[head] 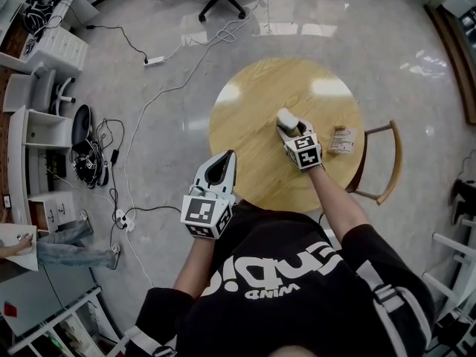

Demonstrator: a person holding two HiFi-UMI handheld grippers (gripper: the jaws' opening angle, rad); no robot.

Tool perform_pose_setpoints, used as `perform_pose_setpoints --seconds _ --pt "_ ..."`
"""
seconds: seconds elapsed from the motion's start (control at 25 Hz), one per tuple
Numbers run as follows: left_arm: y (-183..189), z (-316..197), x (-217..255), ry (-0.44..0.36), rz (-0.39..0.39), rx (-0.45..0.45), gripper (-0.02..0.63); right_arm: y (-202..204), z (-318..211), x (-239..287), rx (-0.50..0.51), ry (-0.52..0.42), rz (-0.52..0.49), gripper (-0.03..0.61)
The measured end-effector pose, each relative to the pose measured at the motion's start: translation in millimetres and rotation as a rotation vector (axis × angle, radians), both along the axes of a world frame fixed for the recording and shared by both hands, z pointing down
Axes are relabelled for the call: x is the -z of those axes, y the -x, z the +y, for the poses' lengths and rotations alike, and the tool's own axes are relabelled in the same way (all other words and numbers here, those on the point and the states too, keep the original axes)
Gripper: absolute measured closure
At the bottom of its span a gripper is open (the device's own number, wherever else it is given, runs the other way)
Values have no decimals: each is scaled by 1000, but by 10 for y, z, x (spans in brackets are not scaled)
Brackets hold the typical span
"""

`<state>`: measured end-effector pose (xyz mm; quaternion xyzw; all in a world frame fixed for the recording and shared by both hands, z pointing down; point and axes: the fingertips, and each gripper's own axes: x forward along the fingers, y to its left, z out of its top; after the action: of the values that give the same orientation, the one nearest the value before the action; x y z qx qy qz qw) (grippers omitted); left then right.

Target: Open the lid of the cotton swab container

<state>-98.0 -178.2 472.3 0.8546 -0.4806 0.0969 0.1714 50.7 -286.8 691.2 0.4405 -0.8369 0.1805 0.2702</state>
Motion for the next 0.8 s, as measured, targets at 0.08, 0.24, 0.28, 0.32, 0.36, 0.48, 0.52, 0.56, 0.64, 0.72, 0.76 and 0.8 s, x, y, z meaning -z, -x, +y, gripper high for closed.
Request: perform_pose_setpoints --seconds 0.08,0.24,0.28,0.32,0.36,0.48,0.52,0.56,0.64,0.72,0.76,0.8 --pt "3 0 9 -2 3 -1 606 8 12 51 18 -8 -4 351" --pt "0 23 17 -7 7 -6 606 6 59 189 51 -23 -20 351" --pt "-3 34 14 -8 8 -8 606 9 76 232 62 -27 -25 351" --pt "-9 46 11 -8 9 -10 606 15 95 280 75 -32 -31 351" --pt "-19 57 12 -8 10 -13 606 22 116 336 93 -39 -34 351" --pt "-59 66 35 -13 16 -23 606 38 159 531 158 -64 -38 351" --pt "-70 67 42 -16 18 -26 606 41 170 602 179 -74 -41 351" --pt "-79 71 48 -20 20 -31 606 44 180 674 198 -85 -47 351" --pt "-93 83 62 -27 25 -45 606 51 196 826 225 -103 -67 351" --pt "-93 101 72 -30 29 -62 606 69 212 980 251 -116 -96 351" --pt "-87 114 73 -30 29 -69 606 83 224 1051 269 -120 -110 351" --pt "-79 125 72 -30 28 -74 606 97 237 1114 288 -124 -123 351"
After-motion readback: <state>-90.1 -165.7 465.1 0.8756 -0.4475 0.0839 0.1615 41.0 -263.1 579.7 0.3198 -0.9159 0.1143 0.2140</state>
